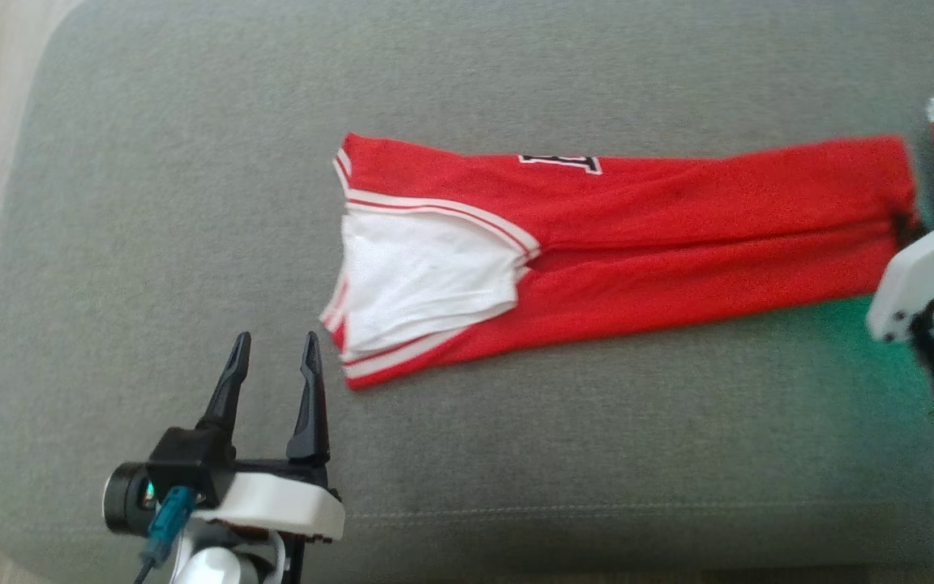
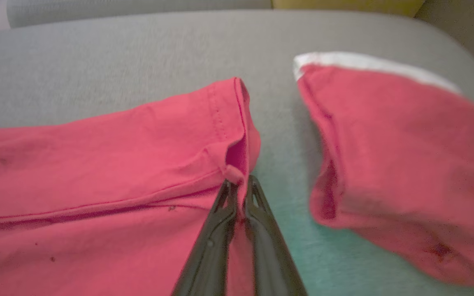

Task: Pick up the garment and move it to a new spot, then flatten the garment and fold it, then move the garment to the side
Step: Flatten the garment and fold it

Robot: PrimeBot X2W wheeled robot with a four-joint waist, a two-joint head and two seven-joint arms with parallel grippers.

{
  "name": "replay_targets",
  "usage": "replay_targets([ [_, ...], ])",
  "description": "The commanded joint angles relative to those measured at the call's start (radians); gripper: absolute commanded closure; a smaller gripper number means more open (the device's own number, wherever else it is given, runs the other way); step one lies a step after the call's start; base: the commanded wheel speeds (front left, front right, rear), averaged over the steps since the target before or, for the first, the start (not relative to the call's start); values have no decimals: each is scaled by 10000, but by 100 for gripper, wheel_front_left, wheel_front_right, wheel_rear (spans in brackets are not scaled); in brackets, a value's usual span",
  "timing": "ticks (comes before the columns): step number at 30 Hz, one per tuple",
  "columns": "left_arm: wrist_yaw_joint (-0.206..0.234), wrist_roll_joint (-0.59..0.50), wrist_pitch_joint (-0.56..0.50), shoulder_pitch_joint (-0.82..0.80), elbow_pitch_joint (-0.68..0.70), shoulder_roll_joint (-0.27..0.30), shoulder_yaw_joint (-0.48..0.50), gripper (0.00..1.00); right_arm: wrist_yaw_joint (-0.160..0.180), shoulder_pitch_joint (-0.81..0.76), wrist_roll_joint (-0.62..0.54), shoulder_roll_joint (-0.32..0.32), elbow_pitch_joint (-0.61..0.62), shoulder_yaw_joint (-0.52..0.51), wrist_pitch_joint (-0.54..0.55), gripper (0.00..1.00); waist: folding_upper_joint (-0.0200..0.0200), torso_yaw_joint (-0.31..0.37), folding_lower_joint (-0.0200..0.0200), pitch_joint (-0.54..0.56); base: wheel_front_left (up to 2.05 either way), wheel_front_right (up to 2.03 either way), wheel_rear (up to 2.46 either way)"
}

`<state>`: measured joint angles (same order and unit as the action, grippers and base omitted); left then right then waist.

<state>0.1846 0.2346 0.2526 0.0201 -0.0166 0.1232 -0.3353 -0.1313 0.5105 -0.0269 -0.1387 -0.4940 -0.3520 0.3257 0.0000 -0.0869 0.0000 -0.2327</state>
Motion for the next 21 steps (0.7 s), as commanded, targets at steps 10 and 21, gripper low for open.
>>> replay_targets([
  [10, -305, -345, 91, -16, 160, -144, 664, 0, 6, 323, 217, -1615, 2946, 361, 1533, 100, 0, 561, 0, 231, 0, 0, 0],
  [21, -594, -481, 91, -47, -52, -297, 755, 0, 6, -60, 873, -1477, 5009, 1866, 2842, 100, 0, 433, 0, 342, 0, 0, 0],
])
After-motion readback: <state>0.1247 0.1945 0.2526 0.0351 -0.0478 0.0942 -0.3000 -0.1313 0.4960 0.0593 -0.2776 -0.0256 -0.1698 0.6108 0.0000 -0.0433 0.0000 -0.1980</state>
